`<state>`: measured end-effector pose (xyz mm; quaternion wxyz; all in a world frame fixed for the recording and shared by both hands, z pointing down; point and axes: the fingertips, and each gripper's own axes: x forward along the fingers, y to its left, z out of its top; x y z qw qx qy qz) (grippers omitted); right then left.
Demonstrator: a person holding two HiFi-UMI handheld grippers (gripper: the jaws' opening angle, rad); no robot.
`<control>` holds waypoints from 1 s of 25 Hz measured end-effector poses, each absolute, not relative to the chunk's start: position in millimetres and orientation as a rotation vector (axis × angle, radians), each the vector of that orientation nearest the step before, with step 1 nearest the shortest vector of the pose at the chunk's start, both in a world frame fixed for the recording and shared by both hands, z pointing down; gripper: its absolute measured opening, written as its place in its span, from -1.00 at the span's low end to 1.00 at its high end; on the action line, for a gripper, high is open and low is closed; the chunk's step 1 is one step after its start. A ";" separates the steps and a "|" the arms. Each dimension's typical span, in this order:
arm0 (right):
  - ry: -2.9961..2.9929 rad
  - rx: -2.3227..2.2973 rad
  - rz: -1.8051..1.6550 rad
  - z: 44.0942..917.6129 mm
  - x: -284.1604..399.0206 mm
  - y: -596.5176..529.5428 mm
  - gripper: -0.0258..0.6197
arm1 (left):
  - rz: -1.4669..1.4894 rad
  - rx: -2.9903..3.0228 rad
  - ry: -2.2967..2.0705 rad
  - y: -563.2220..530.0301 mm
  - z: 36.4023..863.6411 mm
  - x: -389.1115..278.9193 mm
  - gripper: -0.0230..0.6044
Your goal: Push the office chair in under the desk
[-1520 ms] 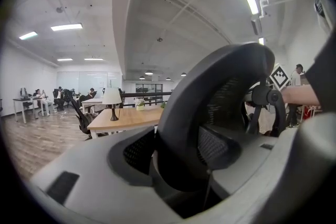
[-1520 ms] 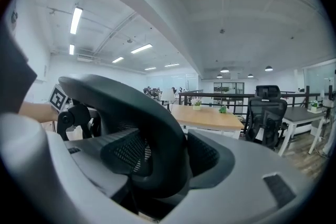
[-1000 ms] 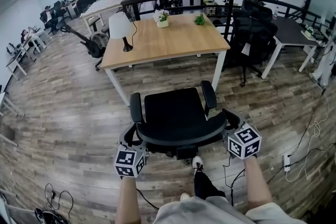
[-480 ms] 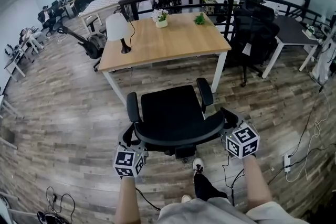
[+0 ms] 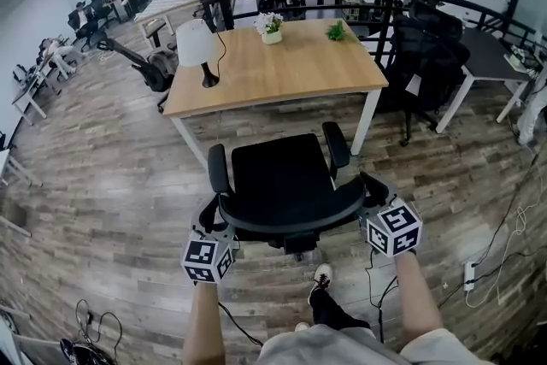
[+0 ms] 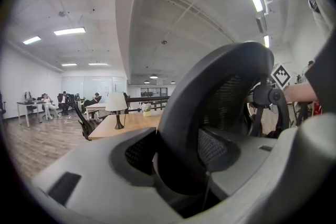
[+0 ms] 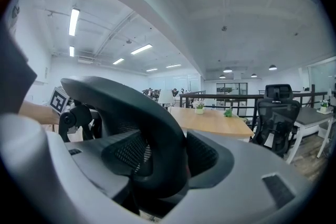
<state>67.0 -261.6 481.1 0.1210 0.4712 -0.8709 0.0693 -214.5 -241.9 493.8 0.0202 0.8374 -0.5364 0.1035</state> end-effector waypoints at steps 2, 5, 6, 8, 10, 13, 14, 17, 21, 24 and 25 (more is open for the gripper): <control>-2.550 1.364 0.197 481.1 63.8 -273.0 -0.10 | 0.318 2.598 -1.670 -251.8 493.9 -217.4 -0.04; -2.552 1.348 0.187 482.1 64.4 -290.7 -0.11 | 0.316 2.602 -1.665 -271.0 494.2 -217.1 -0.04; -2.552 1.341 0.185 482.8 63.8 -298.0 -0.11 | 0.315 2.600 -1.666 -278.1 494.4 -217.8 -0.04; -2.551 1.330 0.183 483.8 62.6 -312.6 -0.11 | 0.316 2.594 -1.670 -292.3 494.8 -219.0 -0.04; -2.556 1.323 0.184 483.5 62.4 -325.5 -0.12 | 0.316 2.589 -1.673 -305.1 494.8 -219.4 -0.04; -2.562 1.307 0.183 481.9 62.5 -345.6 -0.12 | 0.311 2.582 -1.684 -323.9 492.7 -219.4 -0.05; -2.563 1.302 0.184 481.9 63.7 -353.0 -0.12 | 0.311 2.579 -1.687 -330.7 492.6 -218.2 -0.05; -2.565 1.299 0.192 484.5 68.8 -375.2 -0.13 | 0.307 2.567 -1.696 -350.2 495.5 -213.4 -0.04; -2.571 1.287 0.195 484.5 70.8 -401.7 -0.15 | 0.306 2.560 -1.711 -377.7 495.9 -212.6 -0.05; -2.589 1.284 0.224 483.4 74.0 -419.1 -0.24 | 0.305 2.557 -1.718 -399.8 494.7 -213.7 -0.05; -2.590 1.285 0.233 483.4 75.0 -426.7 -0.25 | 0.304 2.557 -1.719 -407.5 494.5 -213.5 -0.05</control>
